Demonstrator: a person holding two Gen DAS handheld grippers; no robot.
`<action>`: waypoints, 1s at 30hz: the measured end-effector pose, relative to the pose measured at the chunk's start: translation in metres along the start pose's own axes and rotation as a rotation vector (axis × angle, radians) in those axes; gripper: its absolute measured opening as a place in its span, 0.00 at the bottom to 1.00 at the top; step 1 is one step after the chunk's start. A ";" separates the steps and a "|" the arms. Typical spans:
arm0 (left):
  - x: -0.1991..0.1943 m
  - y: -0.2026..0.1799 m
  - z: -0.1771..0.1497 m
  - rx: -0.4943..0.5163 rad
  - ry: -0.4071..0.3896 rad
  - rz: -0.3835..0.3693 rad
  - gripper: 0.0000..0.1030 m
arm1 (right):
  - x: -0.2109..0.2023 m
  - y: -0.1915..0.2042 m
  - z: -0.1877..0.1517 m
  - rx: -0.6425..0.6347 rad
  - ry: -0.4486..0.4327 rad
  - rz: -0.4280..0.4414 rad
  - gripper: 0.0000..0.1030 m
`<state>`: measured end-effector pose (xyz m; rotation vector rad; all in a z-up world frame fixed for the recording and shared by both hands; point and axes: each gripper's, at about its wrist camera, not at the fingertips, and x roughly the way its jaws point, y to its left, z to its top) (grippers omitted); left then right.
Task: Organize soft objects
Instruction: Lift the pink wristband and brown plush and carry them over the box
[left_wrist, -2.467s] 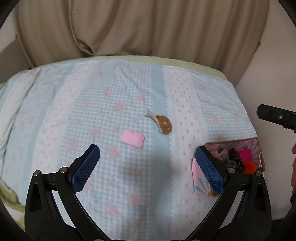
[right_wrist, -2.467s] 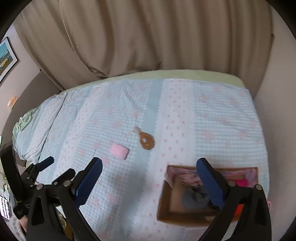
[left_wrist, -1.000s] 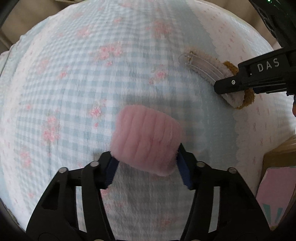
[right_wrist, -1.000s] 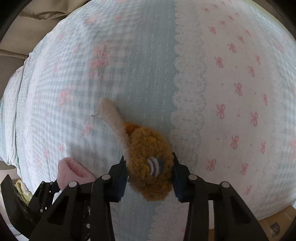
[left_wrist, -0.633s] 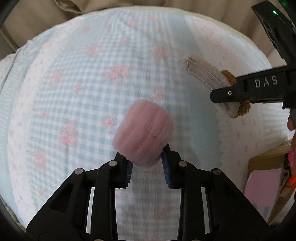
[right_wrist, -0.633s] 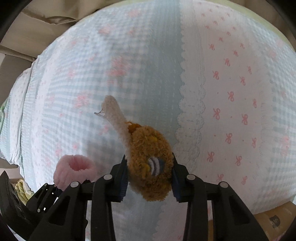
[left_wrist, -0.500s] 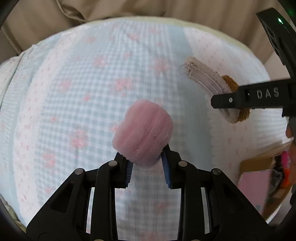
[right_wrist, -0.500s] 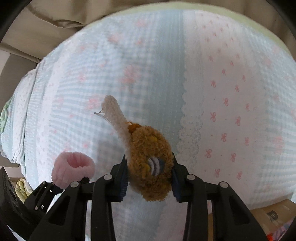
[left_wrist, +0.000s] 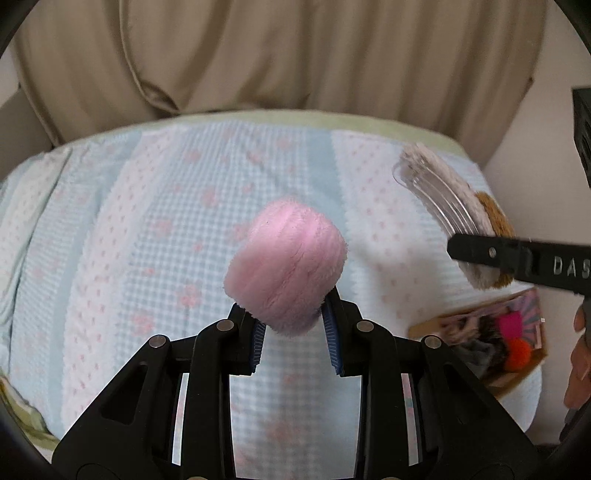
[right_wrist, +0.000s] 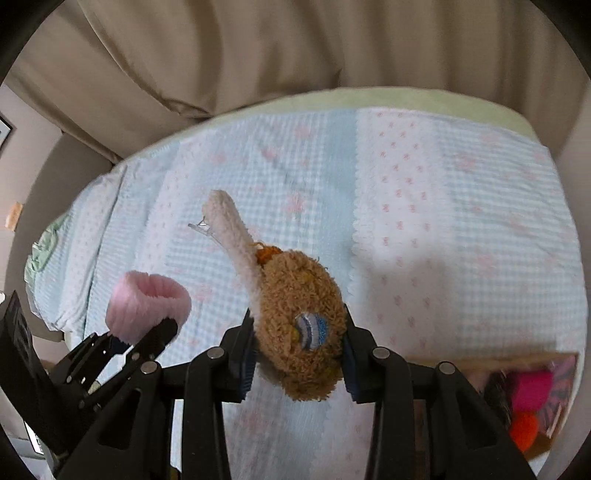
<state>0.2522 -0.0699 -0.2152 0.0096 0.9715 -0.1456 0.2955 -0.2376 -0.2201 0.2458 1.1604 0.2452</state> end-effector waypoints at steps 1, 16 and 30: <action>-0.010 -0.006 -0.001 0.001 -0.010 -0.007 0.24 | -0.008 -0.002 -0.003 0.002 -0.011 -0.004 0.34; -0.085 -0.143 -0.050 0.047 -0.032 -0.095 0.24 | -0.147 -0.103 -0.112 0.099 -0.134 -0.066 0.34; -0.025 -0.243 -0.093 0.162 0.151 -0.152 0.24 | -0.155 -0.212 -0.170 0.285 -0.055 -0.161 0.34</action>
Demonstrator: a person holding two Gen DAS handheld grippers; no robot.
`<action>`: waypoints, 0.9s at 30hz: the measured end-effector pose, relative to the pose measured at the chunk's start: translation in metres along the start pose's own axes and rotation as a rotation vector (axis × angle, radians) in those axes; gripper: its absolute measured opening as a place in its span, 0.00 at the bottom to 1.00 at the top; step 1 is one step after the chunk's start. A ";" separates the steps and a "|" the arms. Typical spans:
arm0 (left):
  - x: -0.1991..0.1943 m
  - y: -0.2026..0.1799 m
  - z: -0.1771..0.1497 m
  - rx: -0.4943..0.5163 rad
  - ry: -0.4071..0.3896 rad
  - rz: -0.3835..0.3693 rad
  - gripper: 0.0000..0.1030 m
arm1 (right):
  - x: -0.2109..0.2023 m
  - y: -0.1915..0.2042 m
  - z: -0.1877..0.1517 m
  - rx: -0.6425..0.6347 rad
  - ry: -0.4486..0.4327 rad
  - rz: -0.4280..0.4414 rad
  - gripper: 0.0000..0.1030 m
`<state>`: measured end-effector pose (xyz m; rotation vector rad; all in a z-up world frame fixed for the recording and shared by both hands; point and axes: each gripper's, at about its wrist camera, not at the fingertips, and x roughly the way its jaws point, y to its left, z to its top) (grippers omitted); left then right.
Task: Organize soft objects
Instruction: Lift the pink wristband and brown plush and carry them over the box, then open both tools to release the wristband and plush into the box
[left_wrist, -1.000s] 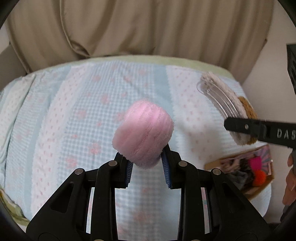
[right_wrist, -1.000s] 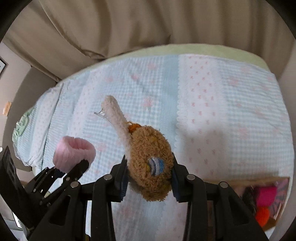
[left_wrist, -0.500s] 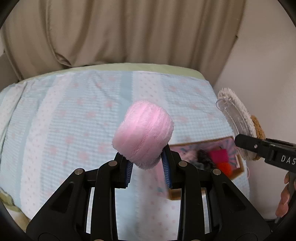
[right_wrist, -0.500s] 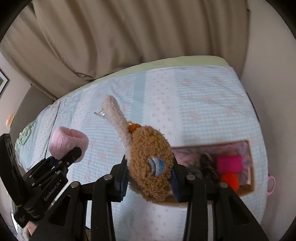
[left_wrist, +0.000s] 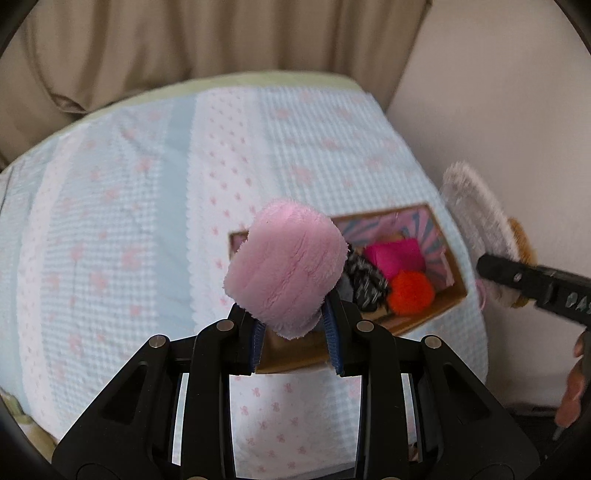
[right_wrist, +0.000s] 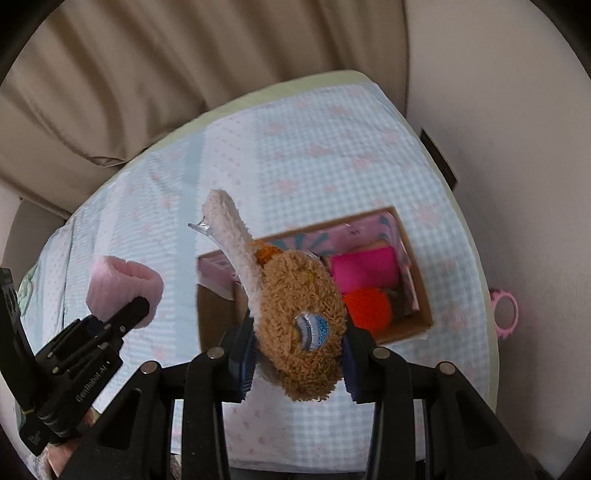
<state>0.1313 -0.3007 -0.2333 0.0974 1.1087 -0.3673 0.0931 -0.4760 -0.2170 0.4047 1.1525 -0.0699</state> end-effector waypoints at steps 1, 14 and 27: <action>0.010 -0.002 -0.002 0.004 0.019 -0.003 0.24 | 0.006 -0.005 -0.001 0.024 0.008 0.004 0.34; 0.099 0.002 -0.005 0.034 0.187 0.036 0.24 | 0.094 -0.025 -0.008 0.159 0.179 0.060 0.36; 0.111 0.002 -0.004 0.078 0.222 0.028 1.00 | 0.126 -0.044 -0.002 0.240 0.214 0.033 0.99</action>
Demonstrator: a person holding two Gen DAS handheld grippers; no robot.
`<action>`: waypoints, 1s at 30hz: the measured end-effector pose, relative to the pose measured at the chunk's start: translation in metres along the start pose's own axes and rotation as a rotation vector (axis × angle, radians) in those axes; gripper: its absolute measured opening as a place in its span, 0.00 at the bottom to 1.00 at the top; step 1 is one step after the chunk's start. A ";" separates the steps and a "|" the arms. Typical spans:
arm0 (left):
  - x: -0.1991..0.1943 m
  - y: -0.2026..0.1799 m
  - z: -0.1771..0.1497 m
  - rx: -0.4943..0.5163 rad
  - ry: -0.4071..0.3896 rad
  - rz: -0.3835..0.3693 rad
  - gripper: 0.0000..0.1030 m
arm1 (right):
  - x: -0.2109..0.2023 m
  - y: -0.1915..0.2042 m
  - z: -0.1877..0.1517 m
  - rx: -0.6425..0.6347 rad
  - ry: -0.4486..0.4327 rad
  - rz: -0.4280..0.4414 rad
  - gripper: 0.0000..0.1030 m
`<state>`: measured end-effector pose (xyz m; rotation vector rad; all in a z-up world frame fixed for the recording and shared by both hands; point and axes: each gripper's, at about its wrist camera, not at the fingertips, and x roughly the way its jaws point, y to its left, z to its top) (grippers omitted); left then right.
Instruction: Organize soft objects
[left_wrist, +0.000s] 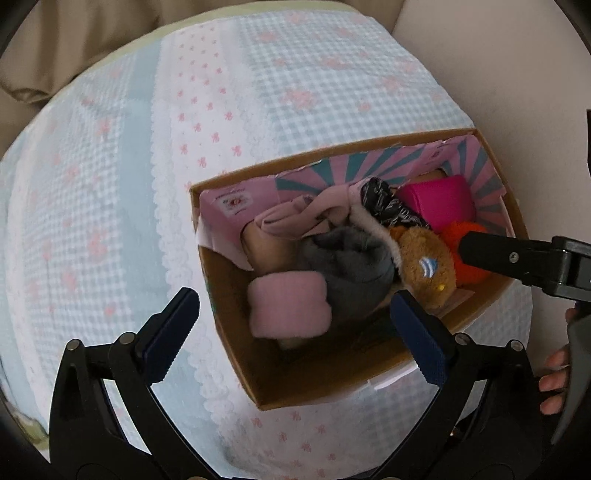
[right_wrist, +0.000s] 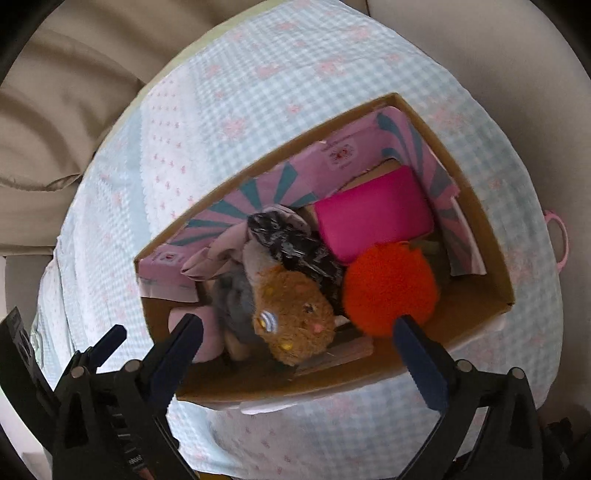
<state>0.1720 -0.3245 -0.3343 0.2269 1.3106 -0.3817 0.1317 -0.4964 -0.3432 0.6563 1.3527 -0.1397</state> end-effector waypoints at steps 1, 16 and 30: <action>0.000 0.001 0.000 -0.008 0.003 -0.002 1.00 | 0.001 -0.002 0.000 0.001 0.006 -0.006 0.99; -0.051 0.017 -0.005 -0.089 -0.065 0.011 1.00 | -0.017 0.007 0.003 -0.061 -0.003 -0.011 0.99; -0.230 0.103 -0.028 -0.225 -0.378 0.065 1.00 | -0.146 0.112 -0.024 -0.354 -0.243 -0.051 0.99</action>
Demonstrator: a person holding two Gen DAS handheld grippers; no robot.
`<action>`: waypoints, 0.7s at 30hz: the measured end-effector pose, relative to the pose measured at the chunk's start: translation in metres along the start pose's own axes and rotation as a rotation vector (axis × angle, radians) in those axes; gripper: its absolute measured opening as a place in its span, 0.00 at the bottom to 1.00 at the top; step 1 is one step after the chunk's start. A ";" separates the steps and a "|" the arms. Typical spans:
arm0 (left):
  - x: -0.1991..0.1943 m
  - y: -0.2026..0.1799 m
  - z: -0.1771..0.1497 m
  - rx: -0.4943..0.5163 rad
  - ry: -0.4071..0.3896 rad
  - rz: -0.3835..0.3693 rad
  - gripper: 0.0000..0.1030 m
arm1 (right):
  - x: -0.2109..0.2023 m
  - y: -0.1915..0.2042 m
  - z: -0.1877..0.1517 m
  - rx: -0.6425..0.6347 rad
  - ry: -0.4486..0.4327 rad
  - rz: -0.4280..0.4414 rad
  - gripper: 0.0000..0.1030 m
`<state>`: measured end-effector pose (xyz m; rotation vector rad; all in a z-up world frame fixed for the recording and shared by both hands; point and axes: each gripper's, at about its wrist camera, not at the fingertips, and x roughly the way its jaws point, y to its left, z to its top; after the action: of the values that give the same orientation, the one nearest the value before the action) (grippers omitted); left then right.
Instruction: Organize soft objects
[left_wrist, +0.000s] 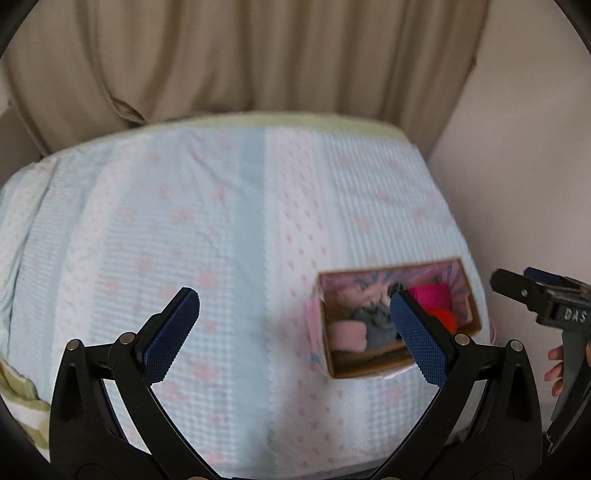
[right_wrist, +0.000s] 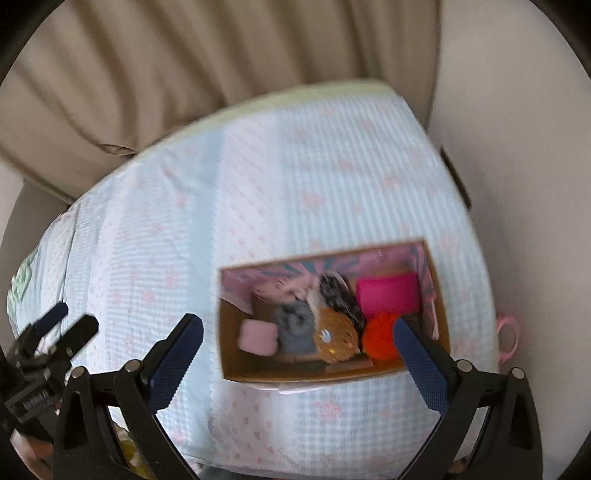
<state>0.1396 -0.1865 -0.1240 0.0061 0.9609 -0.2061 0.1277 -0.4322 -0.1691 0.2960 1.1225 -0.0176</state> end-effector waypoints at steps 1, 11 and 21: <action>-0.011 0.006 0.003 -0.003 -0.022 0.001 1.00 | -0.012 0.009 0.001 -0.017 -0.028 -0.005 0.99; -0.129 0.057 0.020 0.009 -0.267 0.045 1.00 | -0.140 0.107 -0.010 -0.137 -0.347 -0.036 0.99; -0.188 0.080 -0.007 0.000 -0.387 0.069 1.00 | -0.182 0.142 -0.050 -0.169 -0.463 -0.066 0.99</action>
<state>0.0439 -0.0752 0.0187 -0.0009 0.5736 -0.1372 0.0269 -0.3086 0.0052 0.0946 0.6680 -0.0467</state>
